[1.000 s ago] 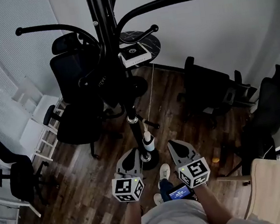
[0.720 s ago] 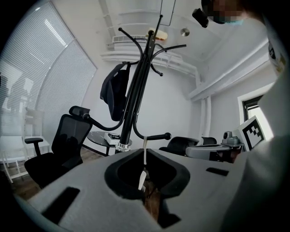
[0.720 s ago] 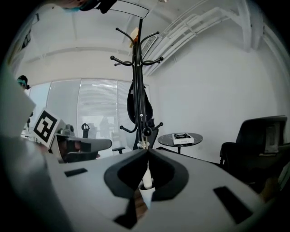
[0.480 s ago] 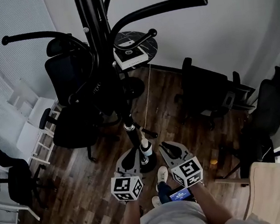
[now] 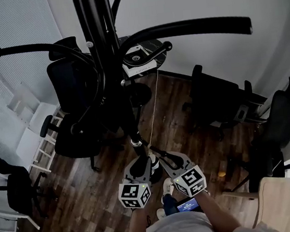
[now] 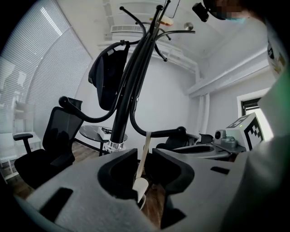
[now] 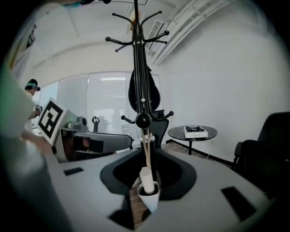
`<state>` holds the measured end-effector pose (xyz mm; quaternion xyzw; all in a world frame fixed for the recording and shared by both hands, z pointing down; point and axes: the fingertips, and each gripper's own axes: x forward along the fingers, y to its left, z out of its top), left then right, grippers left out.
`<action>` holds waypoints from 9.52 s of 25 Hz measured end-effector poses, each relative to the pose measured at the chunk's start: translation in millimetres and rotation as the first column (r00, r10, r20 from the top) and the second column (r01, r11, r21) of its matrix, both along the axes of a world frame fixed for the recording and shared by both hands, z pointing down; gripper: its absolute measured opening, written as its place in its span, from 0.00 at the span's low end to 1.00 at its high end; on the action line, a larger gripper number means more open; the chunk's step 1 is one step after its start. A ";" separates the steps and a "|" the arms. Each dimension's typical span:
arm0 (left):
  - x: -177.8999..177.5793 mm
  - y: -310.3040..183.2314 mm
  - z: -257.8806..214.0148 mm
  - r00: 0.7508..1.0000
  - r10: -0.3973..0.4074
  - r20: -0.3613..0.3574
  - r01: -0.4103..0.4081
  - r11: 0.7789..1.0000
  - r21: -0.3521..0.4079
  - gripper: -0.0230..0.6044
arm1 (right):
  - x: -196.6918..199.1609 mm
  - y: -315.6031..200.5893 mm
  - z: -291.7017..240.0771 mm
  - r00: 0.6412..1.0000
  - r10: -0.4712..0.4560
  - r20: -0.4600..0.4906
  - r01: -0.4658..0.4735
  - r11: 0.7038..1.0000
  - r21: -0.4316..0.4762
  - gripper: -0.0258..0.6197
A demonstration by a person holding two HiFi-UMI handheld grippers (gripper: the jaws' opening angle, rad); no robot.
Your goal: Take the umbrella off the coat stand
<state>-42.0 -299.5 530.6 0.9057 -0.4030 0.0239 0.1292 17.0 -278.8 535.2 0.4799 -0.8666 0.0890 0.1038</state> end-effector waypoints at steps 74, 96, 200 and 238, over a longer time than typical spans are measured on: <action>-0.1 -21.3 6.6 0.979 0.111 -0.172 -0.131 0.985 -0.110 0.07 | -28.2 -48.4 5.8 0.970 -0.056 0.237 0.064 0.998 -0.026 0.06; 16.9 -8.8 -18.7 0.977 0.147 -0.153 -0.157 0.986 -0.052 0.07 | -0.5 -35.1 -16.5 0.964 0.007 0.266 -0.009 1.000 0.007 0.06; 16.5 271.0 -69.5 0.975 0.098 -0.201 -0.098 0.995 0.010 0.07 | 10.5 254.6 -69.0 0.968 -0.064 0.243 0.040 0.994 0.100 0.06; 14.8 292.1 -66.0 0.967 0.106 -0.231 -0.114 0.993 -0.021 0.07 | 9.3 274.5 -65.5 0.971 -0.055 0.233 0.038 0.996 0.074 0.06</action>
